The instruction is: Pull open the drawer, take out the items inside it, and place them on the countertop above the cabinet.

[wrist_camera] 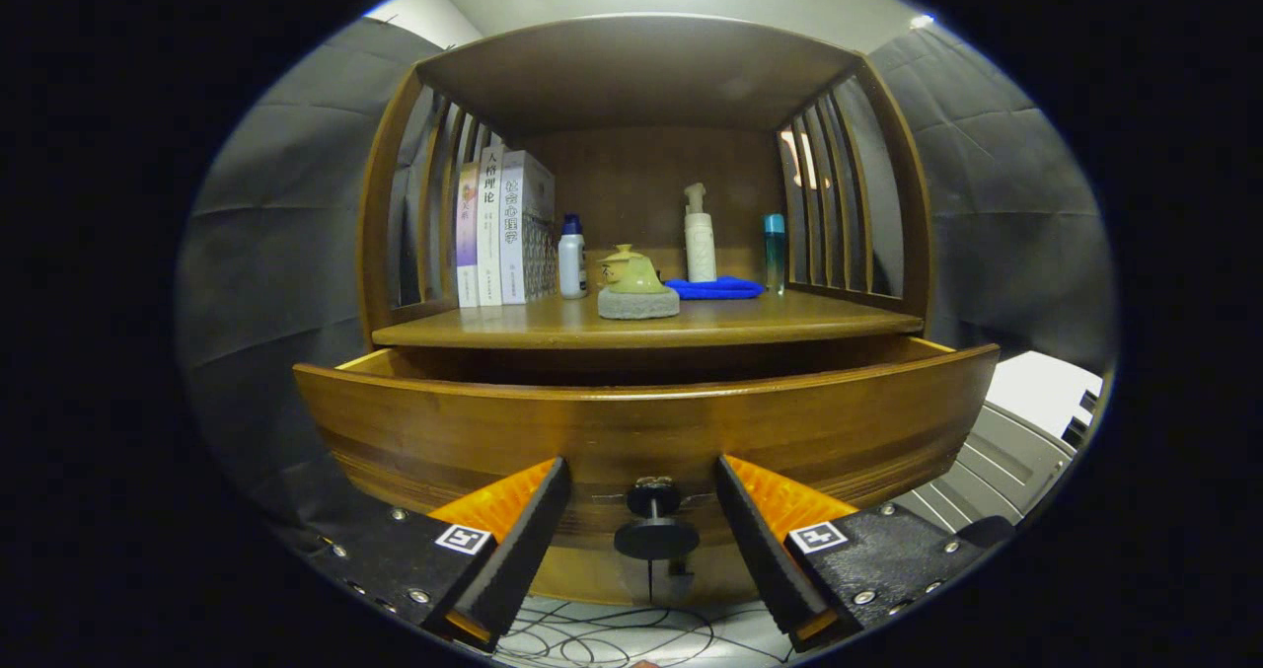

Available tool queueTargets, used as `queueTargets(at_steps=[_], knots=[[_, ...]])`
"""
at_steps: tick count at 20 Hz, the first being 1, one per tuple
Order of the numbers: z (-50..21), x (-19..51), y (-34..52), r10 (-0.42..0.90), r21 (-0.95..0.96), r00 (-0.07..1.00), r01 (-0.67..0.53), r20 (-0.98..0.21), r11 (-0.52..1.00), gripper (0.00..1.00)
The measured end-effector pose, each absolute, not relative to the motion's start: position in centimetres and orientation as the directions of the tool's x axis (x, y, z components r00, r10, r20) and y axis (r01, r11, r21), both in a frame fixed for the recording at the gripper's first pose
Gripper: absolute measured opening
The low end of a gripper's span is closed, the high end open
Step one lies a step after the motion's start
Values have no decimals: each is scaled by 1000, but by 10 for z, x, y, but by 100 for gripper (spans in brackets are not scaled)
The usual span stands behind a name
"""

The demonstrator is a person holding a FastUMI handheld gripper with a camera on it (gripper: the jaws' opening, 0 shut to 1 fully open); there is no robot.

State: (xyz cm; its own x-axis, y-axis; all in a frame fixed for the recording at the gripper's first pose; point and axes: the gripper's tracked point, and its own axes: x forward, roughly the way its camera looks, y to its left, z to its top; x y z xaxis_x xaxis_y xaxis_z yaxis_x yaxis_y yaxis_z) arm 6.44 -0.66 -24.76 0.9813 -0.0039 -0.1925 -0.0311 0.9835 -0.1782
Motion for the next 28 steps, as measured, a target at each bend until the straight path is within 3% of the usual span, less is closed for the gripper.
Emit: queueTargets(at_steps=[12, 16, 28], knots=[[-258, 134, -4, -31, -311, 983, -27, -180, 950, 94], [-251, 126, 7, 55, -313, 974, -123, -218, 942, 95], [-42, 59, 26, 124, -272, 981, -160, -146, 949, 95]])
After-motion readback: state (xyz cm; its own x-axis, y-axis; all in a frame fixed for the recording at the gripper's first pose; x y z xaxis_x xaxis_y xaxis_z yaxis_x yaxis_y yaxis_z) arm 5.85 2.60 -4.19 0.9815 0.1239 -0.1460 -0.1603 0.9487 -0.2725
